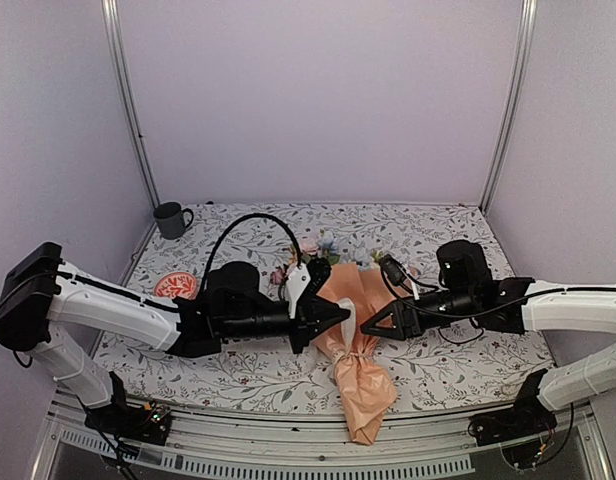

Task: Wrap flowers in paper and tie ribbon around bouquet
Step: Cross the half-tied ribbon over the folded bouquet.

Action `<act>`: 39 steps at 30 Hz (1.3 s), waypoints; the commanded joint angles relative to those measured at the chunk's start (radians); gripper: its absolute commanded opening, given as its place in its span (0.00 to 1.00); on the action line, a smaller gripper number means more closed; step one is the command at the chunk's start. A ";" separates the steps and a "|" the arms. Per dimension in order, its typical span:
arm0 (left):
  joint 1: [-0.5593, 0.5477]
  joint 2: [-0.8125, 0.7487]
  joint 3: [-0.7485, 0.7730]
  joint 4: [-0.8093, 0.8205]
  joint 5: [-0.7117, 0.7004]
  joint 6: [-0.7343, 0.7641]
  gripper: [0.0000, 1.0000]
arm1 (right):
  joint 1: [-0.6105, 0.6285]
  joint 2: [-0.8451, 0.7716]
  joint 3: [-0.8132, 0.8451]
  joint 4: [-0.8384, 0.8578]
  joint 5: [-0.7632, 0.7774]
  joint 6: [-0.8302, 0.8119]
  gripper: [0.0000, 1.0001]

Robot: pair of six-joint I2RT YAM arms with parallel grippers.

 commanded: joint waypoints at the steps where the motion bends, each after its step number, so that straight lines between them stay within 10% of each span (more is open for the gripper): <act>1: -0.009 0.002 -0.005 0.089 0.006 -0.037 0.00 | 0.006 -0.020 -0.086 0.107 0.007 0.056 0.43; 16: -0.012 0.000 -0.042 0.022 0.008 -0.055 0.00 | 0.006 -0.098 -0.065 0.211 -0.022 -0.028 0.32; 31: -0.012 0.046 0.001 0.017 0.008 -0.064 0.00 | 0.114 0.185 -0.142 0.553 0.011 0.067 0.49; 39: -0.008 0.038 0.036 -0.115 -0.006 -0.059 0.02 | 0.119 0.248 -0.117 0.598 0.068 0.083 0.00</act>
